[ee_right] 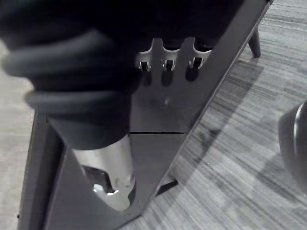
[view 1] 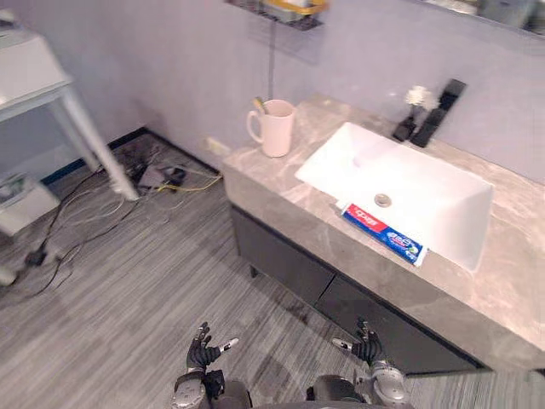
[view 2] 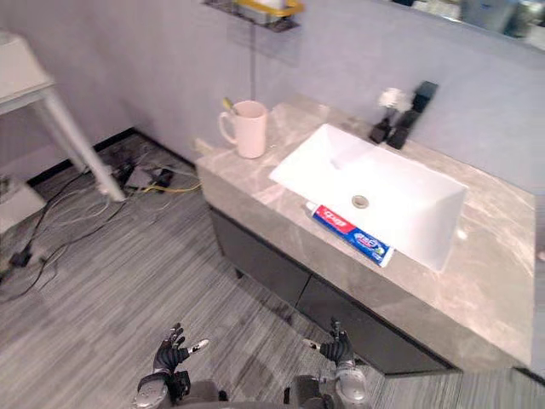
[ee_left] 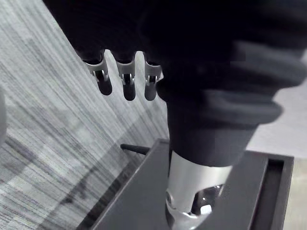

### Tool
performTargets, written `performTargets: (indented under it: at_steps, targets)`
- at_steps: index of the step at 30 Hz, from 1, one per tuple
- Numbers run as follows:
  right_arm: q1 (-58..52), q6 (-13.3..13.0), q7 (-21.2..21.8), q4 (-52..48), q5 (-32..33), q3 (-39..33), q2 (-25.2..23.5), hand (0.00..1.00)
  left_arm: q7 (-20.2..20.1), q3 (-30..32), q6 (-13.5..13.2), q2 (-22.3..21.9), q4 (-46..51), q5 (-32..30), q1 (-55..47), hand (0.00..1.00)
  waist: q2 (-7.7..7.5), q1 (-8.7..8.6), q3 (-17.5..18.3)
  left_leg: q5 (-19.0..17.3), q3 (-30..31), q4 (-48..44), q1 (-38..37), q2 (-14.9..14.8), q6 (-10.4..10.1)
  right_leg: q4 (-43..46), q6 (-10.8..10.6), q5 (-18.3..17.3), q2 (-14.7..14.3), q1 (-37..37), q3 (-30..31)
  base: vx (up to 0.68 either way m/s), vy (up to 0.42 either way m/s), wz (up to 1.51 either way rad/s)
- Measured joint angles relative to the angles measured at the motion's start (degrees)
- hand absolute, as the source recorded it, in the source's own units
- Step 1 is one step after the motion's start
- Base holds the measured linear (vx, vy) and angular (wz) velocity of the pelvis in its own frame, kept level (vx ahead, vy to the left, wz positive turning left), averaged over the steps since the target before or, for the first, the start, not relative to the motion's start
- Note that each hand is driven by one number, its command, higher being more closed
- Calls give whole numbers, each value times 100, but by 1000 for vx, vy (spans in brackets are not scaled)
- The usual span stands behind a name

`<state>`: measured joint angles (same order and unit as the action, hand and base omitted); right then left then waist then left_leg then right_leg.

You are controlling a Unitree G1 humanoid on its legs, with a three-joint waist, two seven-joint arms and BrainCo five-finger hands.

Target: Organize washtable

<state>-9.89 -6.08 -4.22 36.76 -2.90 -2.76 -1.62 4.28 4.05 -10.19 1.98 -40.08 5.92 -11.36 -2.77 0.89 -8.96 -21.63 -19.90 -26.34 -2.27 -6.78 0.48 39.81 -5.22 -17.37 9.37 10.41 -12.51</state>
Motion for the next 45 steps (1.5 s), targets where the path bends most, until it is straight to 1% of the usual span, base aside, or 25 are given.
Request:
performTargets:
  at_steps: [1, 2, 3, 5, 7, 8, 9, 10, 11, 12, 13, 14, 15, 17, 18, 19, 20, 22, 23, 24, 28, 33, 36, 37, 45]
  targets:
    - [114, 0, 26, 175, -1, 115, 67, 0, 0, -1, -10, 60, -85, 0, 28, 0, 2, -16, 0, 1, -123, 139, -91, -14, -1, -209, 40, 25, 122, 6, -518, 133, 84, -75]
    - [275, -2, 64, 405, -5, 200, 127, 0, 3, 2, -16, 129, -194, 0, 48, 0, 10, -9, -5, 4, -250, 267, -175, -14, -7, -605, 167, 107, 201, 32, -1062, 155, 25, -71]
    - [399, 0, 64, 576, -9, 247, 167, 0, 6, 3, -14, 176, -295, 3, 94, 0, 24, -18, -14, 10, -288, 281, -155, -17, -19, -872, 384, 252, 144, 90, -1223, 130, -4, -58]
    - [437, 3, 67, 753, -12, 271, 299, 0, 8, -4, 3, 205, -474, 5, 138, 0, 99, -27, -18, 101, -164, 327, -161, -45, -158, -1192, 475, 437, -45, -26, -1131, 129, -23, -44]
    - [435, 4, 66, 838, -11, 206, 565, 0, -21, -146, 4, 129, -572, -4, 133, 0, 426, -54, -107, 183, 68, 346, -254, -125, -296, -1644, 480, 568, -289, -282, -1101, 208, -32, -32]
    - [394, 9, 64, 893, -11, 145, 601, 0, -23, -142, 3, 97, -596, -13, 132, 0, 470, -84, -101, 227, 110, 235, -258, -147, -371, -1753, 463, 579, -332, -387, -1108, 202, -39, -3]
    - [334, 32, 60, 995, -9, 83, 626, 0, -29, -137, 0, 85, -605, -16, 139, 0, 487, -121, -116, 381, 183, -207, -220, -248, -624, -2042, 447, 638, -429, -685, -1097, 206, -81, -21]
    - [246, 31, 58, 979, 0, 86, 648, 0, -37, -111, -3, 91, -604, -15, 99, 0, 496, -114, -123, 700, 227, -1048, -84, -444, -744, -2532, 473, 755, -639, -1135, -951, 160, -87, -30]
    - [237, 30, 57, 969, 0, 88, 649, 0, -37, -107, -4, 92, -604, -15, 83, 0, 500, -100, -122, 786, 223, -1246, -12, -470, -757, -2616, 495, 774, -653, -1195, -900, 153, -37, -73]
    - [232, 9, 53, 938, 5, 89, 650, 0, -37, -104, -10, 97, -616, -15, 3, 0, 441, 25, -132, 1046, 272, -2067, 316, -624, -721, -2883, 558, 808, -731, -1418, -641, 166, 18, -103]
    - [307, 5, 51, 946, 8, 85, 643, 0, -40, -43, -21, 56, -609, 13, 7, 0, 443, 84, -141, 733, 447, -2250, 543, -604, -588, -2980, 582, 825, -756, -1492, -357, 178, 36, -117]
    - [356, 5, 50, 961, 9, 72, 646, 0, -42, -34, -19, 52, -618, 6, 11, 0, 455, 106, -149, 565, 536, -2192, 667, -571, -541, -3007, 583, 826, -751, -1513, -239, 184, 50, -113]
    - [398, 6, 44, 974, 9, 28, 676, 0, -41, -26, -20, 47, -630, 5, 4, 0, 464, 114, -157, 389, 728, -1846, 875, -434, -497, -3007, 539, 852, -707, -1529, -10, 173, 115, -110]
    - [442, 6, 37, 1026, 10, -67, 677, 0, -34, 23, -35, 41, -631, 13, 18, 0, 455, 147, -163, 399, 1252, -878, 1058, -152, -515, -3018, 422, 891, -615, -1580, 332, 186, 175, -104]
    - [422, 6, 31, 1046, 10, -130, 673, 0, -32, 18, -37, 34, -643, 13, 16, 0, 511, 138, -192, 571, 1696, -18, 1021, -1, -675, -3059, 304, 871, -610, -1655, 498, 146, 193, -69]
    - [405, 5, 21, 1060, 10, -154, 711, 0, -32, 15, -37, 18, -667, 14, 17, 0, 584, 139, -199, 981, 1889, 396, 982, -18, -683, -3058, 222, 836, -652, -1671, 565, 169, 241, -69]
    - [361, 24, -9, 1178, 9, -174, 694, 0, -23, 54, -36, 7, -698, 50, 51, 0, 554, 133, -199, 1170, 1819, 499, 782, 89, -489, -3070, 134, 781, -583, -1775, 687, 170, 212, -34]
    - [265, 29, -14, 1182, 9, -180, 610, 0, -13, 53, -44, 74, -731, 53, 166, 0, 287, 103, -214, 1161, 1780, 627, 699, 306, -402, -3150, 41, 741, -359, -1859, 642, 190, 178, -1]
    - [263, 29, -38, 1181, 11, -203, 584, 0, -14, 61, -36, 116, -737, 56, 159, 0, 284, 126, -229, 1127, 1724, 639, 701, 386, -345, -3169, 17, 725, -277, -1851, 650, 223, 171, 1]
    - [252, 67, -89, 1189, 17, -308, 560, 0, -14, 62, -36, 103, -726, 59, 173, 0, 191, 142, -200, 1103, 1676, 660, 630, 448, -302, -3172, 14, 723, -207, -1885, 643, 185, 138, -5]
    - [123, 100, -109, 1190, 59, -477, 549, 0, -10, 66, -32, 111, -743, 54, 116, 0, 209, 142, -200, 1123, 1583, 943, 279, 591, -258, -3200, -3, 712, -59, -2074, 647, 127, 71, -7]
    - [104, 98, -108, 1195, 66, -588, 550, 0, -12, 61, -31, 85, -779, 11, 122, 0, 253, 138, -159, 1155, 1549, 1063, 155, 556, -220, -3224, -61, 677, -122, -2119, 652, 41, -29, -8]
    - [115, 92, -107, 1262, 67, -617, 556, 0, -7, 63, -31, 86, -851, 9, 132, 0, 246, 134, -100, 1333, 1603, 1301, 93, 543, -276, -3270, -63, 679, -156, -2112, 639, -18, -61, 5]
    - [321, 85, -107, 1640, 69, -807, 669, 0, 27, 115, -30, 174, -1038, 2, 122, 0, 105, 140, 151, 1829, 1853, 2032, -131, 694, -257, -3491, -125, 861, -118, -2058, 725, -16, -27, 4]
    - [327, 78, -105, 1750, 191, -861, 670, 0, 43, 115, -29, 174, -1052, 4, 126, 0, 108, 138, 154, 1857, 1854, 2086, -145, 697, -247, -3503, -125, 865, -115, -2059, 711, 0, 0, 0]
